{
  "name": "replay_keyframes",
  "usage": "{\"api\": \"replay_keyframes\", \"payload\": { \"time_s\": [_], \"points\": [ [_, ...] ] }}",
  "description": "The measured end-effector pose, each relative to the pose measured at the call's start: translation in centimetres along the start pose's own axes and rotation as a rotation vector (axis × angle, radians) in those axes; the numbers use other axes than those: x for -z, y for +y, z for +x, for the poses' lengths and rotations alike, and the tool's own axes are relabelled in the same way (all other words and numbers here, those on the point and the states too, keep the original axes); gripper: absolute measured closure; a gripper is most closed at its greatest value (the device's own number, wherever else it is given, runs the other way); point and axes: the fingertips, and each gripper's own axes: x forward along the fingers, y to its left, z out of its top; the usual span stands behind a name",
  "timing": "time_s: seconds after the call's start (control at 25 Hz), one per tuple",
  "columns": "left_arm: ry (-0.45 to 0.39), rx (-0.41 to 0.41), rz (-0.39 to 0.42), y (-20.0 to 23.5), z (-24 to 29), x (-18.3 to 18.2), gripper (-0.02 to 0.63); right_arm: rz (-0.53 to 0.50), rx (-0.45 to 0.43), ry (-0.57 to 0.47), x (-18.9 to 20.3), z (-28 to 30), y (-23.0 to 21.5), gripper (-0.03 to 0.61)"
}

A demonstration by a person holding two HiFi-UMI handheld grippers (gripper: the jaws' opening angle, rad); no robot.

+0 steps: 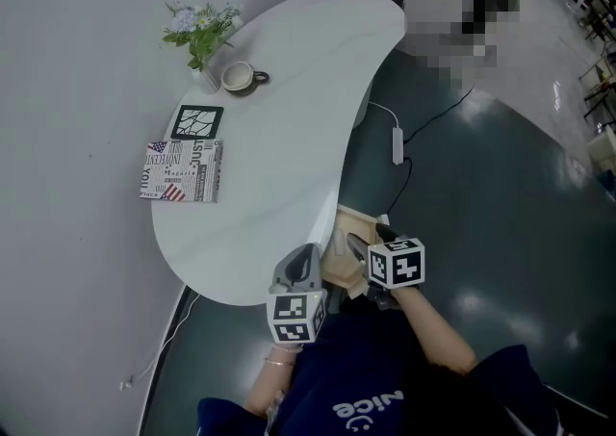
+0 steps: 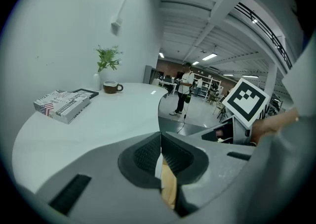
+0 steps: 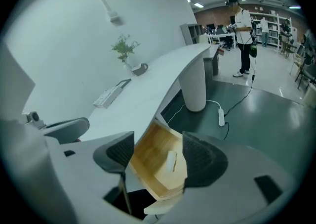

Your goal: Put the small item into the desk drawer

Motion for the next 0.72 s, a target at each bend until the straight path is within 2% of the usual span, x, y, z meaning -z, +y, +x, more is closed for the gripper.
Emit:
{"api": "replay_keyframes", "payload": {
  "time_s": [0.24, 0.4, 0.72],
  "points": [
    [-0.030, 0.045, 0.058, -1.9, 0.0, -1.2, 0.607, -0.042, -0.014, -0.107, -2.1, -3.1, 0.8, 0.267],
    [-0.054, 0.074, 0.087, -3.0, 0.0, -2.3, 0.607, -0.073, 0.015, -0.167, -2.7, -5.1, 0.9, 0.267],
    [-0.109, 0.102, 0.077, -3.8, -0.8, -4.3, 0.607, -0.163, 0.073, -0.281, -4.3, -8.9, 1.9, 0.267]
  ]
}}
